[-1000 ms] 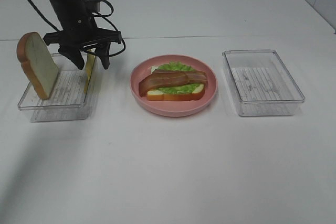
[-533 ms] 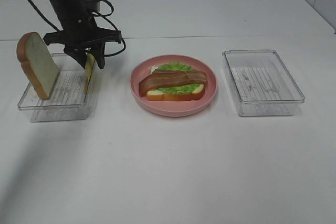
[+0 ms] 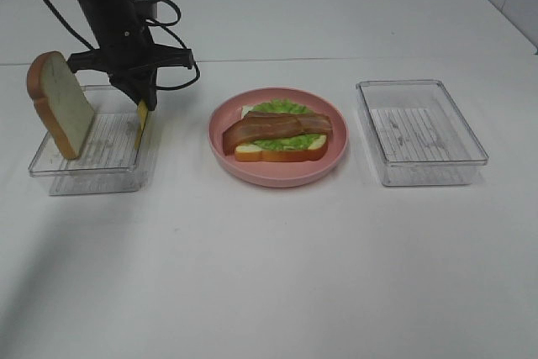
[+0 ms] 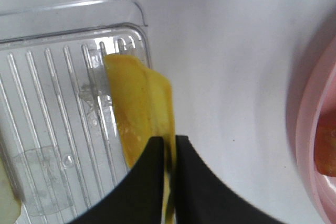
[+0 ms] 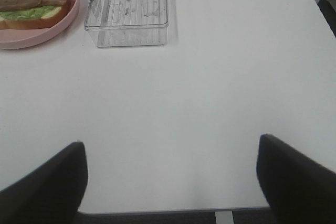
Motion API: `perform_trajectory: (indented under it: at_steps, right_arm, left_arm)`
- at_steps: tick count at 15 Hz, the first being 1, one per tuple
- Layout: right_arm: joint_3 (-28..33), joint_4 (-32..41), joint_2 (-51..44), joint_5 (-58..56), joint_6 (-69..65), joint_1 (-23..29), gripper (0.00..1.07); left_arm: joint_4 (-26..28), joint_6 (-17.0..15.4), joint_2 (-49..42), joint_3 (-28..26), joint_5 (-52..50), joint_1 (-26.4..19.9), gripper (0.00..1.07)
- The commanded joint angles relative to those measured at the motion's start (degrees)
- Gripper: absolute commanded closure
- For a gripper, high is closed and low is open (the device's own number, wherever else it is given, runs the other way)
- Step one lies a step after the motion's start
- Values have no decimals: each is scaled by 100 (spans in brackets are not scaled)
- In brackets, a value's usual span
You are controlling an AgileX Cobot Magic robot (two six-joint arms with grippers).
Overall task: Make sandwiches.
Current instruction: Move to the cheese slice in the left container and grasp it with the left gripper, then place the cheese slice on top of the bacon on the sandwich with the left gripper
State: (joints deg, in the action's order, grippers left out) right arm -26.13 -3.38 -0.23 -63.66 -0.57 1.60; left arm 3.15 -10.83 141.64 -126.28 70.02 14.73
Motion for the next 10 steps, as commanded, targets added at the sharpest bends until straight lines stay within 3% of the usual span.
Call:
perform_trajectory:
  at_steps: [1,10]
  right_arm:
    - [17,11,-120,46,17,-11,22]
    - [17,11,-120,46,17,-11,22]
  left_arm:
    - [92,-40,-40,-11,516,23,107]
    - [218,-40,-882,-11,521,69,107]
